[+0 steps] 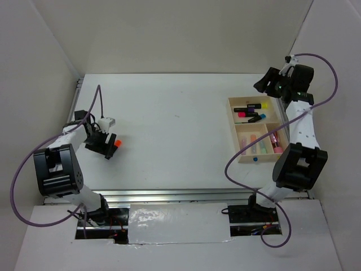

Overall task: Sort the stationery into containers
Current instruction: Grab a piece of stationery with the left arm

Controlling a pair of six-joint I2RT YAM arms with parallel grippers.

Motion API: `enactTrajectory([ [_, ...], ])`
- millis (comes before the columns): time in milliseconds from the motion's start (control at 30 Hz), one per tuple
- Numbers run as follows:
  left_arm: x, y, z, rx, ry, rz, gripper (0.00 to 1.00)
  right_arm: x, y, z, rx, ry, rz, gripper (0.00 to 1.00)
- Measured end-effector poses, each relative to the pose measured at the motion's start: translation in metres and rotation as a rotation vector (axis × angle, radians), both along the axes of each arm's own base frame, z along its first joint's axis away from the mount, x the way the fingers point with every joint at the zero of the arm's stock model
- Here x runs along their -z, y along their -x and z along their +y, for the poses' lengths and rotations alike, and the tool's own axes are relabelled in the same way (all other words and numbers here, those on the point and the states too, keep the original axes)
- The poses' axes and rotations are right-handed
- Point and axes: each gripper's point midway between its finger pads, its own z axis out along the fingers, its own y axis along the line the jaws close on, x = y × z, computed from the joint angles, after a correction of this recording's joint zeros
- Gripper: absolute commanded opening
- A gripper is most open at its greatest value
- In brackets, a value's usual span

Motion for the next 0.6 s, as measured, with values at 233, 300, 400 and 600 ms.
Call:
enactTrajectory([
  [233, 0.021, -0.002, -0.001, 0.022, 0.009, 0.041, 0.59, 0.014, 0.038, 0.033, -0.096, -0.089, 0.043, 0.61],
  [300, 0.022, -0.008, 0.0, 0.026, -0.001, 0.024, 0.59, 0.026, 0.046, 0.042, -0.113, -0.12, 0.077, 0.61],
  [400, 0.023, -0.014, -0.004, 0.046, -0.022, 0.01, 0.52, 0.037, 0.056, 0.058, -0.145, -0.15, 0.111, 0.61],
  [600, 0.023, -0.031, -0.021, 0.088, -0.035, -0.015, 0.13, 0.029, 0.066, 0.089, -0.221, -0.161, 0.104, 0.6],
])
